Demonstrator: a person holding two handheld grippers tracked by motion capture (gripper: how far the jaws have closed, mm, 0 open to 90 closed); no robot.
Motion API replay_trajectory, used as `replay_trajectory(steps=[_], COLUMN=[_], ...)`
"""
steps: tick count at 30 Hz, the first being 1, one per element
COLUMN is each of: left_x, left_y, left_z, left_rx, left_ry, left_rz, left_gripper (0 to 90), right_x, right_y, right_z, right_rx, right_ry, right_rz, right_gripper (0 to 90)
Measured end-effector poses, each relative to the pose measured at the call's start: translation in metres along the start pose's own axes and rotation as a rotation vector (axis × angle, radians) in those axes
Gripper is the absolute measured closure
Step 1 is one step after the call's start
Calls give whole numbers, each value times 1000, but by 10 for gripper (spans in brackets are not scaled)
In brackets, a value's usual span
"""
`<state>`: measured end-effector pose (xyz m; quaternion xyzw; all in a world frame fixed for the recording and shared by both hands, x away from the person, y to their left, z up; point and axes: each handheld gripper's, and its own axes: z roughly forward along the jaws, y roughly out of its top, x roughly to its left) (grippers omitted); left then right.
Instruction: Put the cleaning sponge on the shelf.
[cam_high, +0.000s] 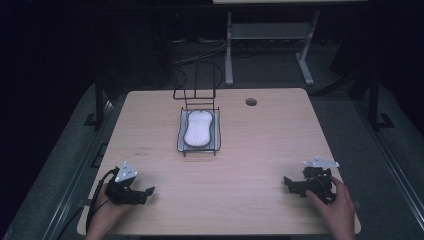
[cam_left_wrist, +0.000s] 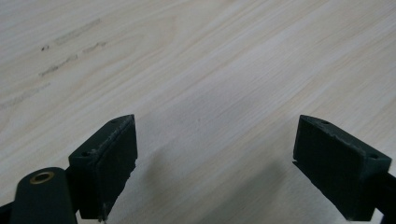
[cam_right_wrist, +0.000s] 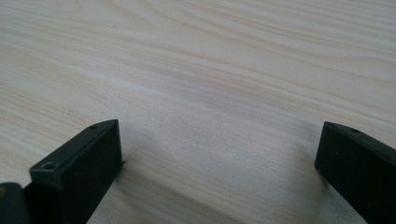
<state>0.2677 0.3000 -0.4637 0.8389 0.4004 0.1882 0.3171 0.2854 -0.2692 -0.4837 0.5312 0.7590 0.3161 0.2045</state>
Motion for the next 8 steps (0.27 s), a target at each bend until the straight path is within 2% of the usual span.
replay_trajectory(steps=[4,7,8], left_x=[1,4,4], left_y=[-6,-10,-12], left_z=[3,4,4], left_rx=[-16,-43,-61], left_ry=[-14,-40,-43], left_rz=[-11,-35,-29], left_gripper=[129,128,127], right_x=[0,0,0], right_y=[0,0,0], right_z=[0,0,0], right_rx=[0,0,0], right_ry=[0,0,0], right_rz=[0,0,0], right_gripper=[2,2,2])
